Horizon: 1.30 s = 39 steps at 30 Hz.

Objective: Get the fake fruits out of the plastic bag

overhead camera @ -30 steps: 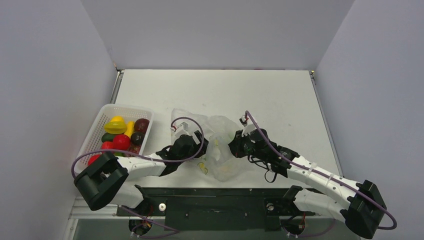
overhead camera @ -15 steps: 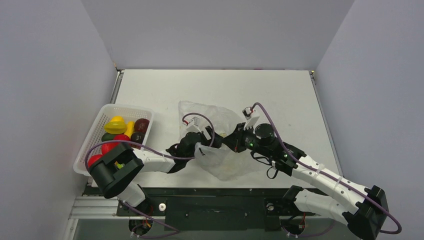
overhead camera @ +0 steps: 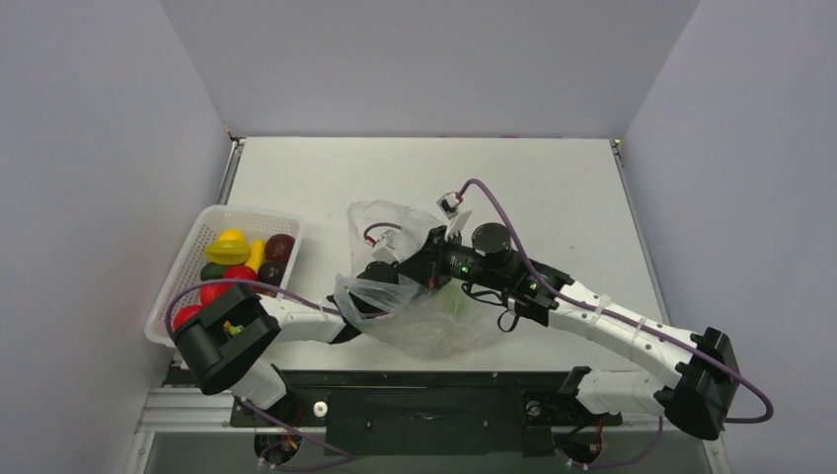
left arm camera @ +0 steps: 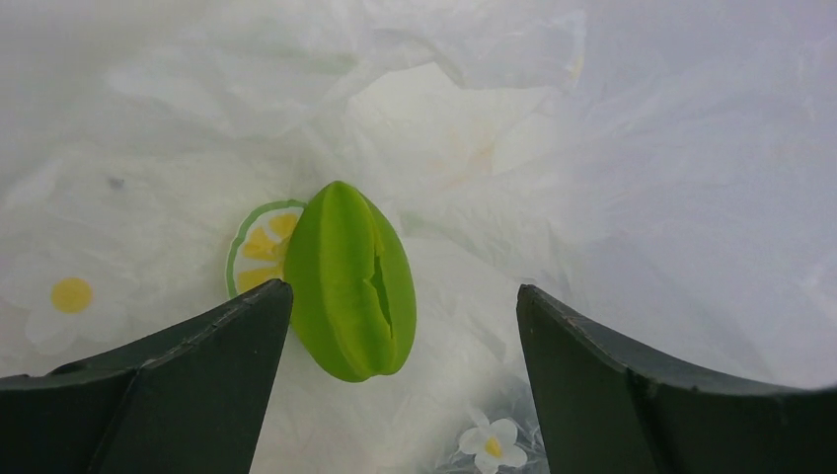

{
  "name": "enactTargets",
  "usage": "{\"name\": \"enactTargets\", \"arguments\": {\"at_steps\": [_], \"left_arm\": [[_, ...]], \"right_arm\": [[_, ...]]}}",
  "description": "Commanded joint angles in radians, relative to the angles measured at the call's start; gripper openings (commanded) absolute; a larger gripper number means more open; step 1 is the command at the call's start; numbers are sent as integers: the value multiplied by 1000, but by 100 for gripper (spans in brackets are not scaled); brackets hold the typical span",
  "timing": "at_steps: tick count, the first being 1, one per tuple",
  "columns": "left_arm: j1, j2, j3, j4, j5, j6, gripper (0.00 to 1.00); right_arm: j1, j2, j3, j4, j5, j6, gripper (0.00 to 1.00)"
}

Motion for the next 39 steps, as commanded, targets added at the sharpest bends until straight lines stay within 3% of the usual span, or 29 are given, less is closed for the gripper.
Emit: {"name": "enactTargets", "arguments": {"at_steps": [1, 6, 11, 15, 19, 23, 25, 29, 34, 39], "left_arm": [[-29, 13, 45, -23, 72, 71, 84], [-71, 95, 93, -52, 49, 109, 86], [-127, 174, 135, -9, -66, 174, 88], [-190, 278, 175, 87, -170, 252, 93], [-210, 327, 139, 270, -196, 231, 94], [-199, 280, 80, 292, -203, 205, 94], [-182, 245, 56, 259, -184, 198, 94], [-154, 157, -25, 231, -171, 177, 93], [-132, 18, -97, 159, -164, 165, 93], [-90, -135, -120, -15, -162, 159, 94]], "right_arm": [[9, -64, -29, 54, 19, -1, 0], [3, -163, -171, 29, 78, 16, 0], [1, -267, -257, 19, 106, 44, 0], [1, -319, -288, -17, 123, 52, 0], [1, -351, -298, -62, 139, 52, 0], [1, -376, -274, -177, 240, 27, 8], [0, -387, -266, -224, 314, 22, 1], [-4, -415, -272, -228, 385, 22, 0], [-17, -337, -210, -131, 281, -53, 0], [-21, -125, -49, -58, 161, -131, 0]]}}
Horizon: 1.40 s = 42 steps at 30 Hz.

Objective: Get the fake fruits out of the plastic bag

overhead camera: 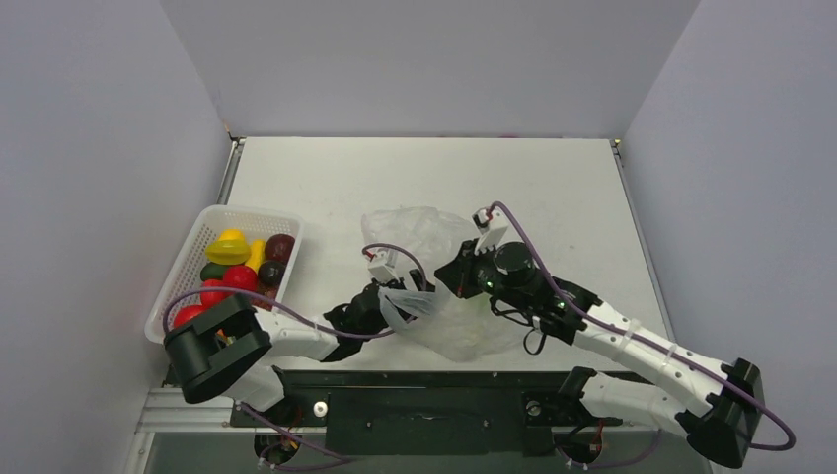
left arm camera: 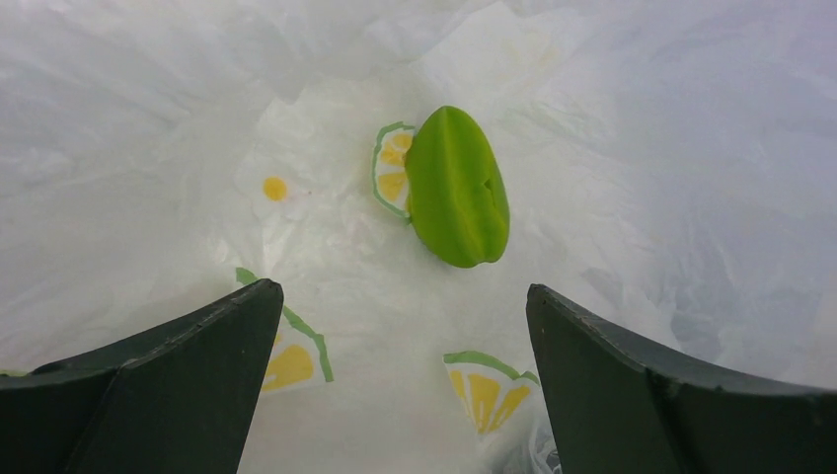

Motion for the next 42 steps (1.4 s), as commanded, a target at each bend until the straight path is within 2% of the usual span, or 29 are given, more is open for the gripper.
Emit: {"name": "enactTargets", "arguments": {"at_steps": [1, 4, 6, 8, 12, 14, 18, 22, 34, 40, 42], "left_arm": [[37, -172, -8, -164, -8, -5, 94], [64, -289, -9, -282, -39, 11, 94], [73, -378, -7, -371, -67, 26, 95], [77, -462, -2, -458, -97, 37, 95], [77, -580, -2, -571, -128, 44, 95], [77, -602, -9, -599, -133, 42, 95], [76, -558, -16, -597, -127, 48, 95], [74, -480, 25, -599, -110, 68, 95], [66, -419, 116, -699, -136, 193, 94], [67, -289, 189, -708, -140, 265, 92], [67, -235, 211, -720, -181, 257, 90]], "right_arm": [[-7, 157, 182, 168, -133, -88, 0], [12, 293, 301, 215, -245, -69, 0], [49, 322, 381, 234, -263, -65, 0], [77, 307, 383, 258, -264, -65, 0], [66, 218, 235, 335, -223, -15, 0], [41, 176, 88, 375, -199, 35, 0], [-10, 109, -122, 479, -204, 126, 0], [-29, 88, -205, 504, -205, 154, 0], [-32, 76, -177, 420, -189, 115, 0], [-31, 76, -171, 421, -201, 119, 0], [-30, 73, -169, 420, -202, 120, 0]]}}
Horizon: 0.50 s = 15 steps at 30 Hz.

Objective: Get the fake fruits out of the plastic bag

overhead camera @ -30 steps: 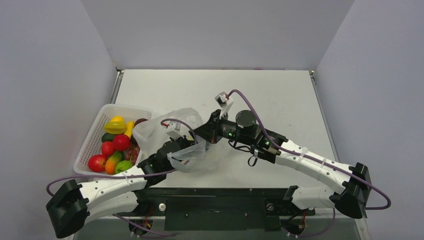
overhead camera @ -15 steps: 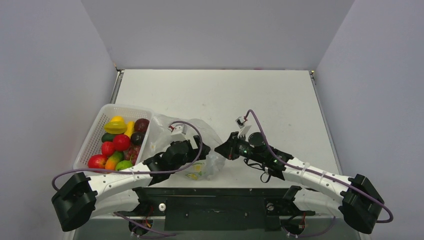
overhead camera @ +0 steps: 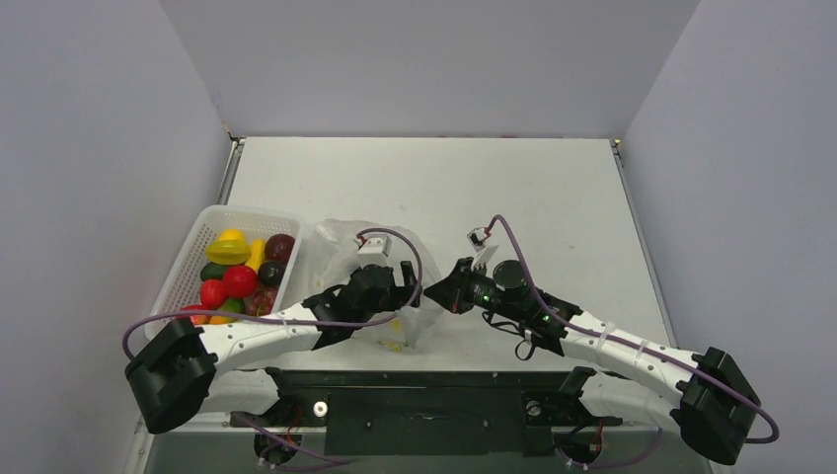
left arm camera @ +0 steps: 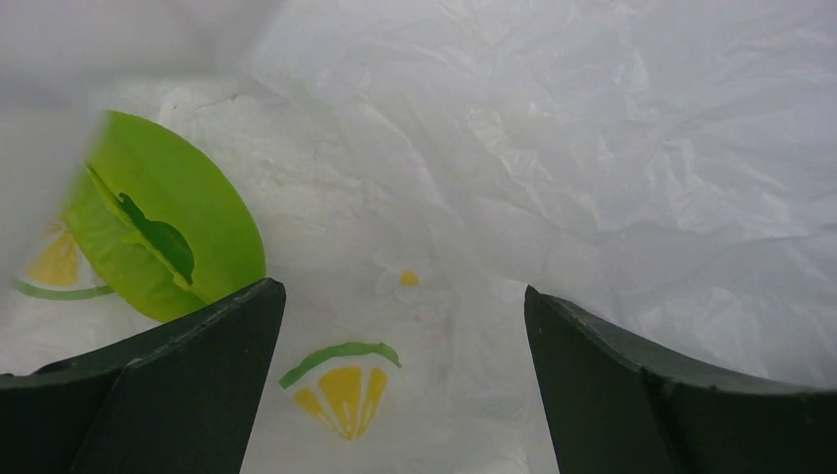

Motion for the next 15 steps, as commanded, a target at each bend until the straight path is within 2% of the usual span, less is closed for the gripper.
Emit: {"name": "enactTargets", "arguments": {"at_steps": [1, 6, 11, 15], "left_arm": [[-6, 91, 82, -43, -77, 39, 89], [-40, 48, 64, -25, -129, 69, 89], [-43, -66, 53, -102, -177, 63, 90], [-14, -78, 28, -123, -288, 10, 96]], "right_arm": [[-3, -24, 47, 19, 4, -6, 0], [-3, -69, 32, -15, 21, -6, 0], [-3, -81, 33, -25, 23, -9, 0], [0, -63, 48, -13, 10, -5, 0]]}}
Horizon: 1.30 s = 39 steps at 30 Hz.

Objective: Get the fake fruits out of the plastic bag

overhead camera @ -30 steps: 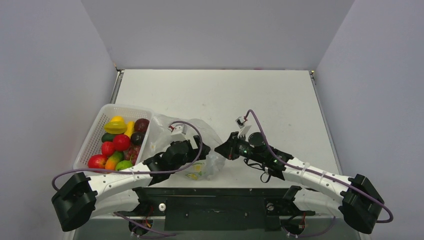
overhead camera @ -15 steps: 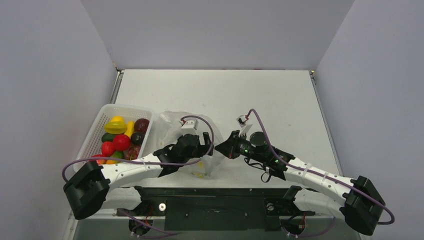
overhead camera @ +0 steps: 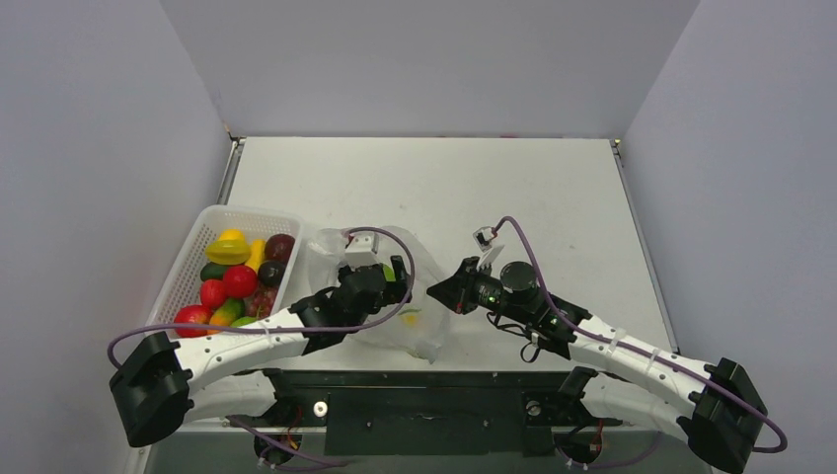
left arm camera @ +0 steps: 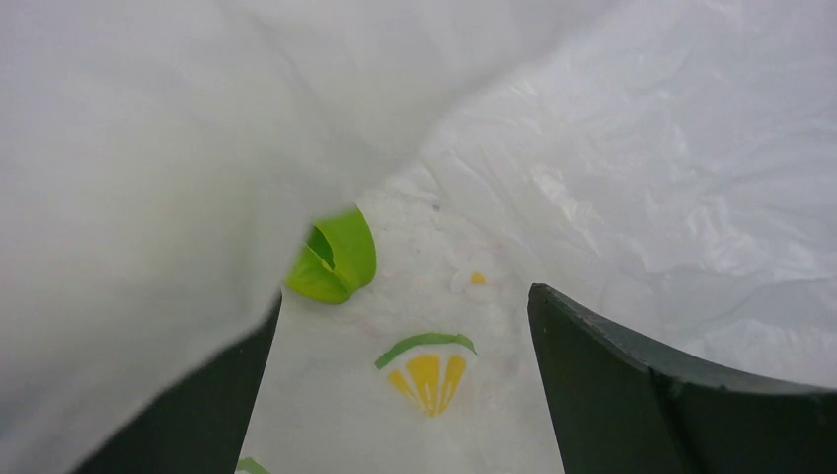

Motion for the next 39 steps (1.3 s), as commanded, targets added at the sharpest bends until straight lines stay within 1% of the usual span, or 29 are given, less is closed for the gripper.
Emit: {"name": "enactTargets", "arguments": {"at_steps": [1, 4, 7, 11, 12, 14, 16, 18, 19, 21, 22, 24, 25, 28, 30, 32, 35, 37, 38, 39], "left_arm": [[46, -4, -10, -30, -124, -40, 97], [75, 63, 6, 9, -109, -19, 97], [85, 194, 60, 47, -106, -10, 97], [87, 344, 127, -74, -182, -129, 97], [87, 362, 128, -81, -192, -168, 97], [87, 410, 122, -79, -184, -192, 97], [87, 446, 116, -53, -160, -178, 92], [88, 459, 103, -11, -132, -153, 82], [88, 458, 99, 12, -123, -134, 73], [88, 446, 93, 53, -98, -108, 63], [88, 440, 90, 69, -77, -94, 61], [87, 415, 89, 82, -46, -58, 51], [87, 395, 87, 87, -28, -34, 49], [88, 341, 84, 97, 12, 4, 35], [89, 304, 82, 100, 44, 24, 28], [88, 264, 71, 111, 72, 38, 24], [89, 210, 44, 126, 102, 46, 24], [95, 156, 25, 143, 125, 43, 28], [97, 135, 17, 163, 131, 34, 36], [104, 123, 0, 177, 142, 30, 41]], "right_arm": [[1, 7, 49, 29, 0, -4, 0], [10, 15, 54, 33, -1, -2, 0], [13, 14, 55, 32, 1, 2, 0], [16, -7, 55, 16, 11, 6, 0], [17, -18, 56, 6, 15, 4, 0], [18, -29, 58, -6, 22, -2, 0], [19, -36, 59, -21, 28, -5, 0], [18, -39, 58, -23, 30, -7, 0], [19, -38, 58, -23, 31, -8, 0], [19, -31, 58, -25, 29, -10, 0], [18, -29, 59, -24, 29, -10, 0], [19, -25, 57, -21, 28, -9, 0], [19, -24, 56, -19, 29, -9, 0], [18, -18, 55, -25, 34, -16, 0], [18, -16, 57, -30, 36, -19, 0], [19, -15, 57, -28, 36, -19, 0], [19, -9, 63, -32, 31, -22, 0], [20, -6, 68, -28, 19, -21, 0], [22, -5, 68, -22, 4, -21, 0], [25, -5, 71, -12, -4, -23, 0]]}}
